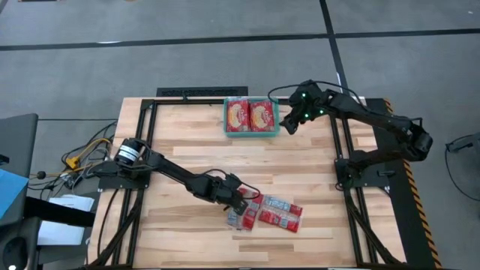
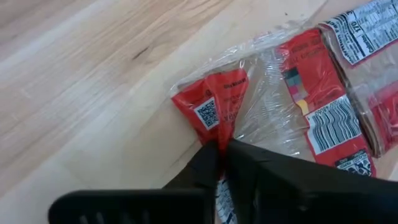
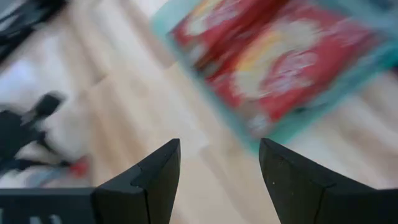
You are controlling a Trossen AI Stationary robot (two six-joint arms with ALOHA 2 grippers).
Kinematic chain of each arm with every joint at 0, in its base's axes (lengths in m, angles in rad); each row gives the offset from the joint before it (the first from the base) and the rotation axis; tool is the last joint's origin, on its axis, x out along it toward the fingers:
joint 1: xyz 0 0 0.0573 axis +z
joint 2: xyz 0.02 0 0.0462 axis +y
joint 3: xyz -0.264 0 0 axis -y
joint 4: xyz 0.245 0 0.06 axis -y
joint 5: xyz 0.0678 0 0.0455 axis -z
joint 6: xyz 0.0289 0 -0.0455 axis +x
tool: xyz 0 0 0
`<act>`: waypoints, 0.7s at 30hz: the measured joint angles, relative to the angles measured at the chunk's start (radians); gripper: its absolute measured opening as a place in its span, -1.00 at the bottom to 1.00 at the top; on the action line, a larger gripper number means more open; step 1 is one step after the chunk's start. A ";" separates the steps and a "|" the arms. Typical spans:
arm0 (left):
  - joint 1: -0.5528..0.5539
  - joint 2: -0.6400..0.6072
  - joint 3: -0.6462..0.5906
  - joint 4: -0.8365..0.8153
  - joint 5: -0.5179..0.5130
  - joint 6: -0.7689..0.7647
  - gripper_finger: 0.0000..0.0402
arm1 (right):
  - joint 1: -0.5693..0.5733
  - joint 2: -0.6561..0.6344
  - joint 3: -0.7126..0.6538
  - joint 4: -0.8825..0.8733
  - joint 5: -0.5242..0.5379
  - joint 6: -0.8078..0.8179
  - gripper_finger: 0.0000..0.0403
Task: Sort popcorn bags into baskets
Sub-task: Put the left red popcorn bag into the green bin, then put the top red popcorn bag into the green bin
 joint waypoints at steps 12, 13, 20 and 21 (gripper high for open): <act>0.097 -0.250 -0.005 -0.009 -0.287 0.305 -1.00 | 0.085 -0.097 0.000 0.003 -0.254 0.179 0.19; 0.103 -0.276 -0.005 0.000 -0.313 0.345 -1.00 | 0.092 -0.109 0.000 0.008 -0.254 0.199 0.19; 0.133 -0.439 -0.004 0.065 -0.489 0.604 -1.00 | 0.120 -0.170 0.000 0.051 -0.254 0.258 0.19; 0.136 -0.455 -0.004 0.085 -0.500 0.639 -1.00 | 0.123 -0.175 0.000 0.051 -0.254 0.258 0.19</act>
